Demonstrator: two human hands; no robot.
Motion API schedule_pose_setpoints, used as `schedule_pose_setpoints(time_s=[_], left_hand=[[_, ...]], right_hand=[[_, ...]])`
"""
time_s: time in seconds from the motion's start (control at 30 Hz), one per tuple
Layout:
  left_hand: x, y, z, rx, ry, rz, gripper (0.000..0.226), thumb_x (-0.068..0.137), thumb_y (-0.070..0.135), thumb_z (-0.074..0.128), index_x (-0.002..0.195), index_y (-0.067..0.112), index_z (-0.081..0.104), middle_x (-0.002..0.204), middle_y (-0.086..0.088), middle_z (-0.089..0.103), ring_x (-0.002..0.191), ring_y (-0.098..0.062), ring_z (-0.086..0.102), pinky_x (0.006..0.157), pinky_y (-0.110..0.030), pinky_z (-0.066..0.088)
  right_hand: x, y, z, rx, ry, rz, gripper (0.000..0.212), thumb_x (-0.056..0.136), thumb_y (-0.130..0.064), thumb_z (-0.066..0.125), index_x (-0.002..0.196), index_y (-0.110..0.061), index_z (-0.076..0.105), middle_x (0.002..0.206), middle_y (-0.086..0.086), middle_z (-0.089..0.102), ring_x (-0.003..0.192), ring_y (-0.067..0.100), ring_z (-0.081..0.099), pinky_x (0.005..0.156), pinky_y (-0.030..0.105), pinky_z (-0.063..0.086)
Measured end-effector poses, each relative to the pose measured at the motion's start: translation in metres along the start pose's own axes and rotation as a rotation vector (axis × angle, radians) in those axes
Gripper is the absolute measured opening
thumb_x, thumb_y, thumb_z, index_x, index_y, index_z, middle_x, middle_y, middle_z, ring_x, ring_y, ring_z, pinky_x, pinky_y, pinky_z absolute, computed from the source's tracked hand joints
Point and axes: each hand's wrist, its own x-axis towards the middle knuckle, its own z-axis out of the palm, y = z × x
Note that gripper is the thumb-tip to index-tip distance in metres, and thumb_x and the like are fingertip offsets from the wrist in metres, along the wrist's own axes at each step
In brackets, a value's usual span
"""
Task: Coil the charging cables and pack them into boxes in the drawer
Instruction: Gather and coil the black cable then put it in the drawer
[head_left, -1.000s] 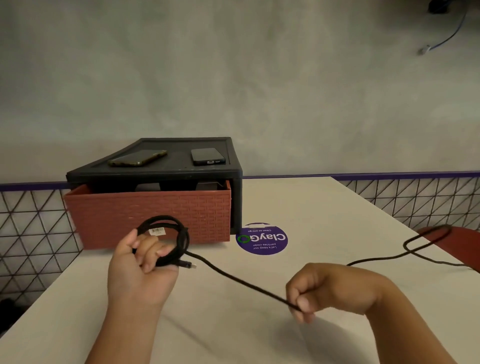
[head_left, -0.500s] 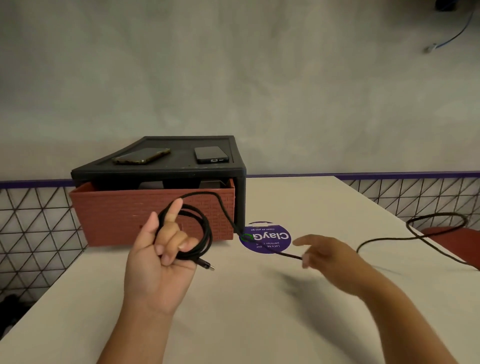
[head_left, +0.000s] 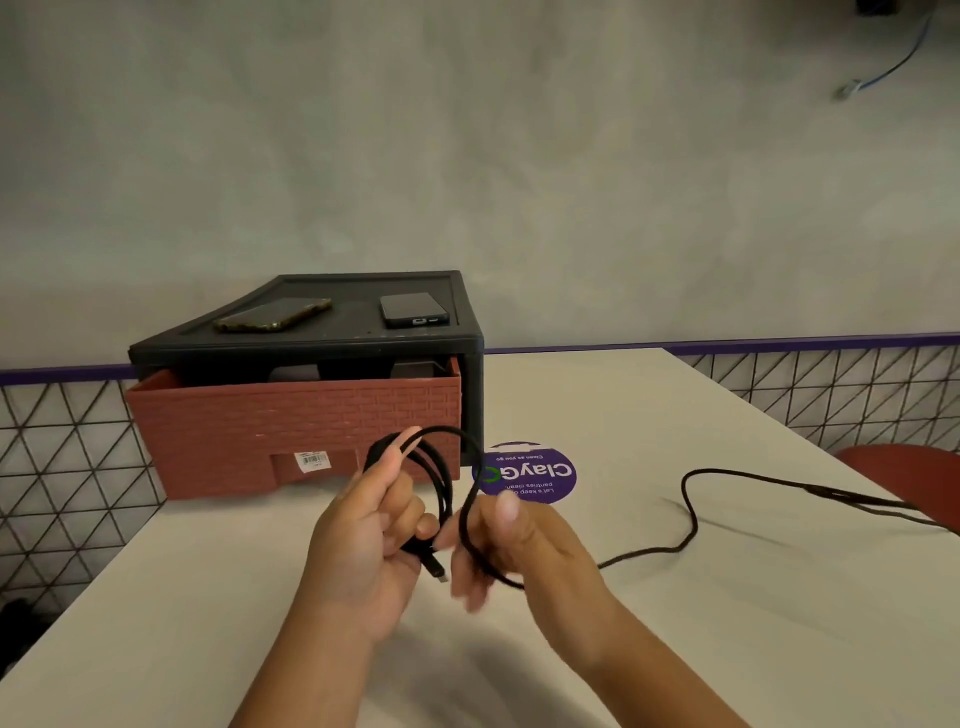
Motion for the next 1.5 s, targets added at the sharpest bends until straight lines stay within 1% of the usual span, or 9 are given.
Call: schedule_pose_setpoints(time_s=[0.2,0.3,0.4,0.8,0.93,1.0,1.13,1.33,1.5], left_hand=[[0.001,0.004,-0.008,-0.021,-0.103,-0.079,0.013,0.086,0.018,0.056,0.091,0.012,0.066,0.039,0.009,0.022,0.031,-0.004,0.018,0.039,-0.017,0.03],[0.004,0.0,-0.017,-0.251,-0.546,-0.391,0.043,0.091,0.026,0.055,0.125,-0.001,0.056,0.049,0.004,0.033,0.042,-0.009,0.028,0.054,-0.022,0.038],[-0.008,-0.002,-0.018,-0.141,-0.598,-0.325,0.054,0.101,0.033,0.022,0.14,-0.003,0.033,0.063,0.001,0.036,0.055,-0.011,0.034,0.068,-0.024,0.035],[-0.005,0.014,-0.012,-0.262,-0.538,0.013,0.057,0.103,0.022,0.023,0.146,-0.001,-0.006,0.094,-0.012,0.058,0.076,-0.019,0.051,0.089,-0.029,0.037],[-0.009,-0.005,-0.001,-0.031,-0.272,0.118,0.053,0.075,0.019,0.055,0.125,0.004,0.044,0.062,0.0,0.057,0.045,-0.009,0.042,0.057,-0.021,0.047],[-0.013,-0.01,0.01,0.177,-0.231,0.192,0.036,0.083,0.013,0.047,0.117,0.021,0.045,0.061,0.001,0.06,0.047,-0.008,0.043,0.063,-0.021,0.041],[-0.013,-0.024,0.011,0.779,-0.2,0.397,0.034,0.093,0.018,0.045,0.117,0.04,0.034,0.074,0.009,0.066,0.057,-0.001,0.05,0.06,-0.01,0.044],[-0.013,-0.028,0.007,1.475,-0.155,0.48,0.031,0.099,0.022,0.035,0.125,0.033,0.025,0.095,0.022,0.058,0.086,-0.011,0.058,0.073,-0.028,0.042],[-0.016,-0.025,0.008,1.387,-0.336,0.318,0.031,0.098,0.036,0.035,0.128,0.038,0.034,0.076,0.013,0.06,0.072,-0.009,0.055,0.071,-0.031,0.046]], right_hand=[[0.008,-0.009,-0.023,-0.123,0.278,0.118,0.044,0.082,-0.047,0.051,0.051,-0.016,0.056,0.04,-0.008,0.041,0.039,0.003,0.035,0.046,0.013,0.028],[0.011,-0.005,-0.045,-0.335,0.601,0.157,0.041,0.095,-0.038,0.046,0.065,-0.014,0.061,0.05,-0.008,0.047,0.048,0.006,0.042,0.048,0.016,0.034],[0.009,-0.001,-0.055,-0.543,0.676,0.163,0.019,0.097,-0.029,0.041,0.092,-0.02,0.057,0.066,-0.011,0.052,0.06,0.002,0.048,0.048,0.008,0.038],[0.008,0.001,-0.027,-0.619,-0.161,0.372,0.037,0.097,-0.019,0.042,0.133,-0.028,0.047,0.061,-0.005,0.055,0.061,0.01,0.051,0.075,0.025,0.042],[0.005,-0.004,-0.02,-0.815,-0.297,0.287,0.012,0.092,-0.017,0.047,0.101,-0.022,0.053,0.062,-0.007,0.043,0.058,0.01,0.039,0.058,0.025,0.032],[0.004,-0.006,-0.021,-0.865,-0.317,0.269,0.008,0.091,-0.015,0.046,0.085,-0.014,0.051,0.065,-0.003,0.045,0.062,0.016,0.039,0.055,0.022,0.029],[0.003,-0.008,-0.025,-0.896,-0.37,0.284,0.03,0.093,-0.015,0.045,0.119,-0.018,0.06,0.1,0.005,0.058,0.069,0.009,0.041,0.057,0.01,0.027],[0.004,-0.023,-0.046,-0.863,-0.283,0.298,0.018,0.092,-0.022,0.053,0.086,-0.011,0.066,0.071,0.002,0.052,0.062,0.012,0.04,0.055,0.022,0.03],[0.001,-0.032,-0.058,-0.871,-0.078,0.196,0.015,0.085,-0.032,0.065,0.073,-0.024,0.067,0.068,-0.003,0.061,0.065,0.009,0.052,0.061,0.027,0.042]])
